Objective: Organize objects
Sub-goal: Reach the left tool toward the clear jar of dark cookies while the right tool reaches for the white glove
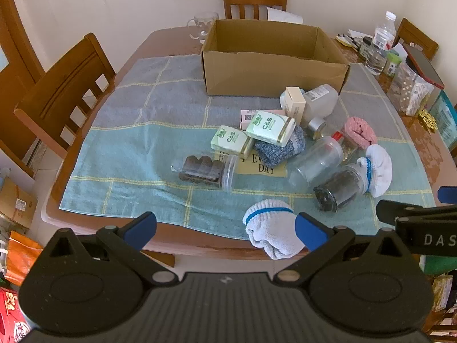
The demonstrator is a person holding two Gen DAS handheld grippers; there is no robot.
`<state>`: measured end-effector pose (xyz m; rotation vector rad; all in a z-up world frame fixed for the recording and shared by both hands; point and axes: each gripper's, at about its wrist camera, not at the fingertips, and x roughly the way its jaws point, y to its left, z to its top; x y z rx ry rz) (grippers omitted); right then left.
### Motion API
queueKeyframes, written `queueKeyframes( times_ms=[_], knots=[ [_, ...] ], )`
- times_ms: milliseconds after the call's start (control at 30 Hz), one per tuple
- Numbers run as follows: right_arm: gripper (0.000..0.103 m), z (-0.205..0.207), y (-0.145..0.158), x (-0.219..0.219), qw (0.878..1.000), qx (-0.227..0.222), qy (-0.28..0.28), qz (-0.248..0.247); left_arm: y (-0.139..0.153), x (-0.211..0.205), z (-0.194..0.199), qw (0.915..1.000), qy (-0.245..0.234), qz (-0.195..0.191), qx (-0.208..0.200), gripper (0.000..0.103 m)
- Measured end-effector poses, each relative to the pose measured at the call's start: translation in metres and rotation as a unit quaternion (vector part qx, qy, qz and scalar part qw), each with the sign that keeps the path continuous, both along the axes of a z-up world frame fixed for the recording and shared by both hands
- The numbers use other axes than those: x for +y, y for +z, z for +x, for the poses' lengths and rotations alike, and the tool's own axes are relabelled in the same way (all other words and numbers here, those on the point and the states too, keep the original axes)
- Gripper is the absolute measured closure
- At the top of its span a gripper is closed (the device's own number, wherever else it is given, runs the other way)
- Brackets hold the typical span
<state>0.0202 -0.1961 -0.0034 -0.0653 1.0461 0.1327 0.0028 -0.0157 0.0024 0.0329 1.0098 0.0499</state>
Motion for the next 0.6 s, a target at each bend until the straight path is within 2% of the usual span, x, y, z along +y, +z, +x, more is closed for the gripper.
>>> queueKeyframes(
  times_ms=[600],
  knots=[
    [0.0, 0.001, 0.001, -0.018, 1.0, -0.012, 0.016, 0.008, -0.003, -0.01, 0.0, 1.0, 0.002, 0.0, -0.002, 0.0]
  ],
)
